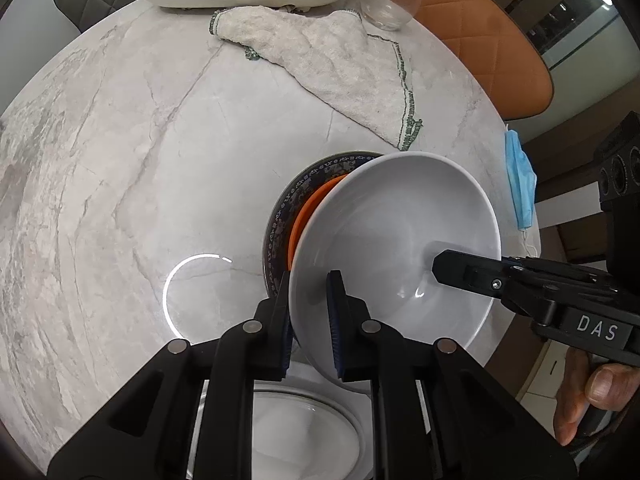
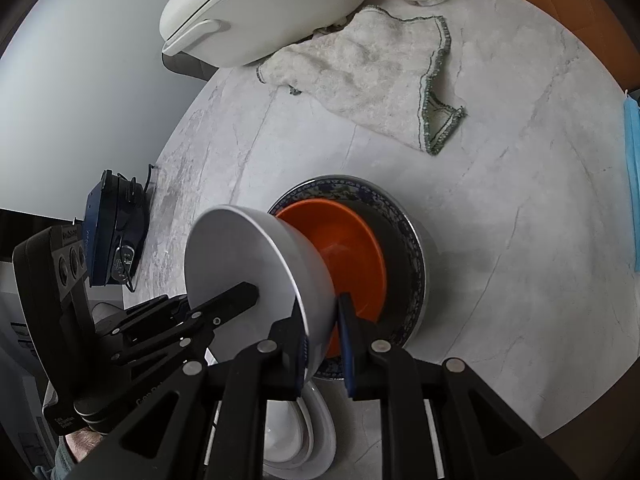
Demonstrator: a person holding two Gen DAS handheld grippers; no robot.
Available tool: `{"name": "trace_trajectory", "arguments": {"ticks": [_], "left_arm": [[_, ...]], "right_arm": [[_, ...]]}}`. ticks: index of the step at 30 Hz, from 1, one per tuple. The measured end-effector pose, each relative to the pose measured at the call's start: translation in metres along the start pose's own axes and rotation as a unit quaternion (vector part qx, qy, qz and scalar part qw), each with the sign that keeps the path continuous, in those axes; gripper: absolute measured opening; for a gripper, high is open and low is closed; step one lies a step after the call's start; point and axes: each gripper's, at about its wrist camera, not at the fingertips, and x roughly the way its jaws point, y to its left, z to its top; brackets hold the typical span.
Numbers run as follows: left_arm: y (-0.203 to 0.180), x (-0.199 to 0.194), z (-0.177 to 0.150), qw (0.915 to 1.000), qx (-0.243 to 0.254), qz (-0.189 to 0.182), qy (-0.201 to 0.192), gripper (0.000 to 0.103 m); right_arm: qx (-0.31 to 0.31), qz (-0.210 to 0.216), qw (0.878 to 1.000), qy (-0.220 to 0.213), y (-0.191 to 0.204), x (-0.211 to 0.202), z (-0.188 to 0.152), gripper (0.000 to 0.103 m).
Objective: Organize plates and bowls
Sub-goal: 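Lift the small white bowl and lower it into the orange bowl, then open both grippers and regrip the patterned bowl rim under the nested bowls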
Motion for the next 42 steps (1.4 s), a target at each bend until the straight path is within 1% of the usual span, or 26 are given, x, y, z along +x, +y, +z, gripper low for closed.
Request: {"name": "trace_trajectory", "arguments": {"ticks": [2, 4, 6, 8, 16, 18, 20, 21, 22, 24, 29, 30, 31, 32, 33, 35, 37, 40, 41, 42], "left_arm": [[0.003, 0.007, 0.002, 0.9999, -0.001, 0.009, 0.006, 0.013], [0.003, 0.009, 0.003, 0.9998, -0.002, 0.018, 0.004, 0.013], [0.004, 0.014, 0.004, 0.9998, -0.006, 0.014, 0.010, 0.013], [0.003, 0.017, 0.005, 0.9998, -0.001, 0.020, 0.007, 0.013], [-0.002, 0.029, 0.006, 0.9994, 0.009, 0.030, 0.017, 0.015], [-0.002, 0.028, 0.006, 0.9995, 0.009, 0.025, 0.017, 0.018], [-0.003, 0.024, 0.005, 0.9997, 0.009, 0.022, 0.007, 0.025], [-0.003, 0.021, 0.004, 0.9998, 0.010, 0.018, 0.002, 0.034], [-0.004, 0.018, 0.004, 0.9999, 0.013, 0.009, -0.003, 0.050], [-0.009, 0.010, 0.003, 0.9995, 0.022, 0.017, -0.014, 0.074], [-0.011, -0.016, 0.002, 0.9989, 0.025, -0.006, -0.040, 0.074], [-0.009, -0.025, 0.002, 0.9983, 0.025, -0.009, -0.052, 0.075], [-0.004, -0.033, 0.003, 0.9976, 0.028, -0.007, -0.063, 0.078], [0.000, -0.039, 0.004, 0.9971, 0.029, -0.002, -0.070, 0.080], [0.008, -0.043, 0.006, 0.9969, 0.027, 0.003, -0.074, 0.080], [0.029, -0.043, 0.009, 0.9974, 0.014, 0.004, -0.071, 0.080], [0.052, -0.037, 0.010, 0.9983, 0.002, 0.013, -0.057, 0.080], [0.074, -0.022, 0.004, 0.9996, -0.001, 0.008, -0.028, 0.080], [0.079, -0.017, 0.002, 0.9998, -0.004, 0.003, -0.020, 0.080], [0.084, -0.013, -0.001, 0.9998, -0.010, -0.011, -0.016, 0.080]], "right_arm": [[-0.003, -0.002, 1.000, 0.001, -0.002, 0.002, 0.001, 0.016], [-0.008, -0.005, 1.000, 0.001, -0.004, 0.002, 0.003, 0.016], [-0.009, -0.008, 1.000, 0.002, -0.007, 0.002, 0.004, 0.015], [-0.006, -0.007, 1.000, 0.006, -0.011, 0.002, 0.006, 0.014], [-0.008, -0.013, 1.000, 0.009, -0.018, 0.003, 0.008, 0.014], [-0.008, -0.014, 1.000, 0.008, -0.019, 0.003, 0.009, 0.014], [-0.006, -0.016, 1.000, 0.004, -0.019, 0.000, 0.009, 0.014], [-0.007, -0.017, 1.000, 0.001, -0.019, -0.002, 0.009, 0.014], [-0.009, -0.018, 1.000, -0.003, -0.018, -0.004, 0.009, 0.014], [-0.008, -0.014, 1.000, -0.008, -0.018, -0.008, 0.010, 0.014], [-0.013, -0.001, 1.000, -0.024, -0.014, -0.019, 0.012, 0.016], [-0.015, 0.003, 0.999, -0.030, -0.014, -0.023, 0.012, 0.016], [-0.018, 0.009, 0.999, -0.037, -0.014, -0.028, 0.014, 0.017], [-0.023, 0.015, 0.999, -0.043, -0.015, -0.033, 0.015, 0.026], [-0.028, 0.017, 0.998, -0.049, -0.018, -0.038, 0.015, 0.046], [-0.035, 0.013, 0.997, -0.064, -0.024, -0.046, 0.017, 0.064], [-0.035, 0.006, 0.997, -0.068, -0.034, -0.050, 0.018, 0.064], [-0.024, 0.006, 0.998, -0.052, -0.051, -0.045, 0.016, 0.064], [-0.021, 0.006, 0.999, -0.046, -0.055, -0.042, 0.015, 0.064], [-0.019, 0.009, 0.999, -0.039, -0.060, -0.039, 0.013, 0.062]]}}
